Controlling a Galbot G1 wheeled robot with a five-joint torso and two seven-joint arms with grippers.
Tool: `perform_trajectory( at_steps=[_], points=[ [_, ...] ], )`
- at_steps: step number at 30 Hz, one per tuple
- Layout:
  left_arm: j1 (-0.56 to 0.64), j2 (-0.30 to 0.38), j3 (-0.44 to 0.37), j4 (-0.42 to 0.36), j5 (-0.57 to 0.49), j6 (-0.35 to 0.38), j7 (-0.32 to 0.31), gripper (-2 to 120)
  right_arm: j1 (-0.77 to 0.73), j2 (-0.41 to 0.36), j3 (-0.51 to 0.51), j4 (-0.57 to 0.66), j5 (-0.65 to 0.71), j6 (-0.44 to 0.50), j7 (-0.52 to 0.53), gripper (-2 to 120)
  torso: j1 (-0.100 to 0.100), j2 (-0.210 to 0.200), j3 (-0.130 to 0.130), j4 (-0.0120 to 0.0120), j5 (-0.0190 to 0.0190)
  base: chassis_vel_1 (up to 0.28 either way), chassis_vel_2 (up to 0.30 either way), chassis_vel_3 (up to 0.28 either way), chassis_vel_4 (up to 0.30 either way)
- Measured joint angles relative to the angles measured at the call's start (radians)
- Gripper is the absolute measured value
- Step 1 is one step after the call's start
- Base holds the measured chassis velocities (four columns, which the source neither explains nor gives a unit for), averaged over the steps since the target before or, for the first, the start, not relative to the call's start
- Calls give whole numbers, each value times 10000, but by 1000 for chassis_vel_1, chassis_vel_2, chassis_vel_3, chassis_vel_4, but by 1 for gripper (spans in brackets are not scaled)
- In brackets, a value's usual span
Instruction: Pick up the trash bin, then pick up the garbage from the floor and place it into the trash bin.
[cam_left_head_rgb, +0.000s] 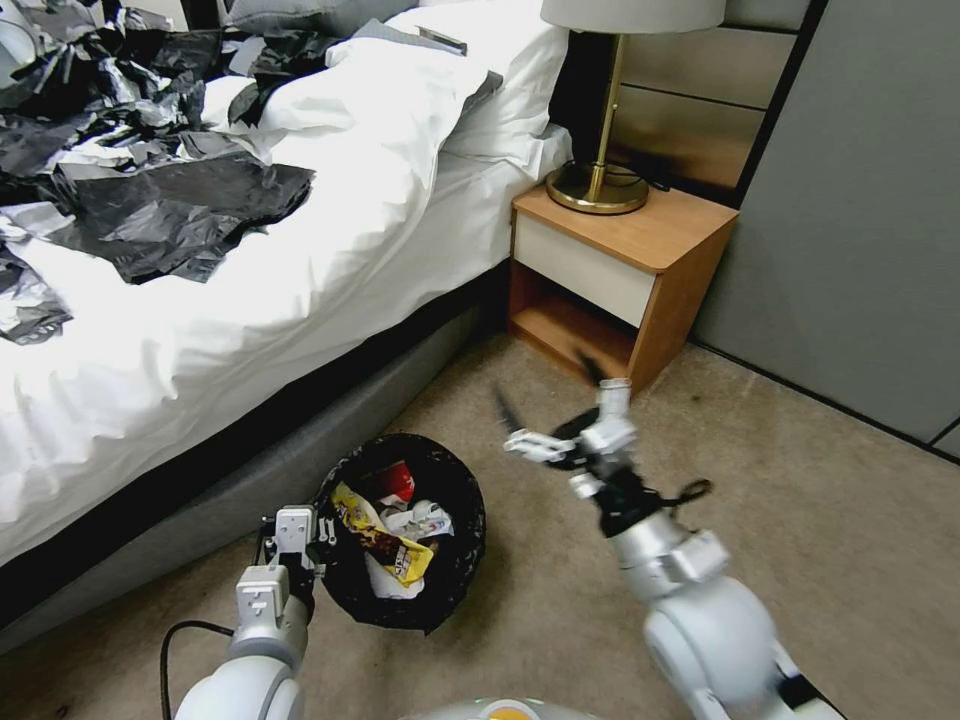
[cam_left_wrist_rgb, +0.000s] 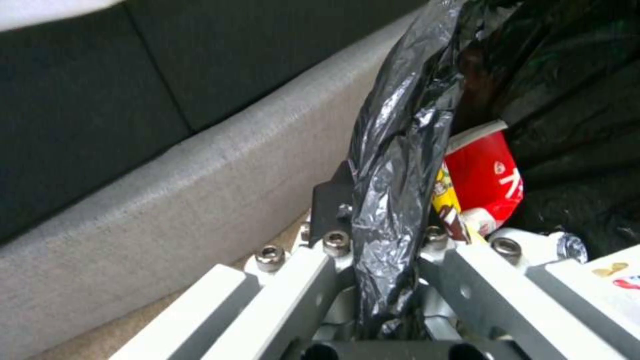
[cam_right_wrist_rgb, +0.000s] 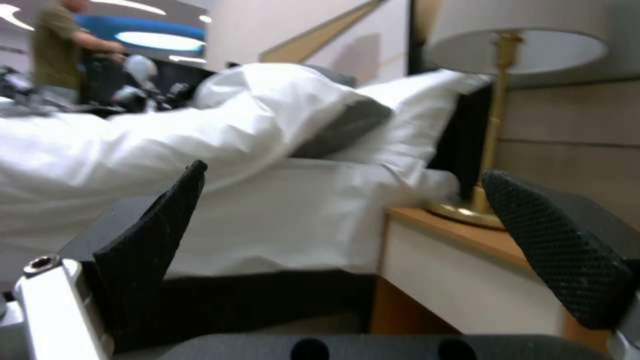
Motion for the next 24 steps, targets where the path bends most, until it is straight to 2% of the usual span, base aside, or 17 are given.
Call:
perform_trajectory(
  at_steps=[8, 24],
  points=[
    [221, 41, -22, -299, -191, -6, -14, 1, -881, 515, 377, -737, -255, 682, 281, 100, 0, 0, 0, 1, 0, 0, 0, 0, 0],
    [417, 12, -23, -492, -184, -54, -12, 1, -938, 578, 161, -1202, -582, 1001, 263, 100, 0, 0, 0, 1, 0, 8, 9, 8, 11]
  ],
)
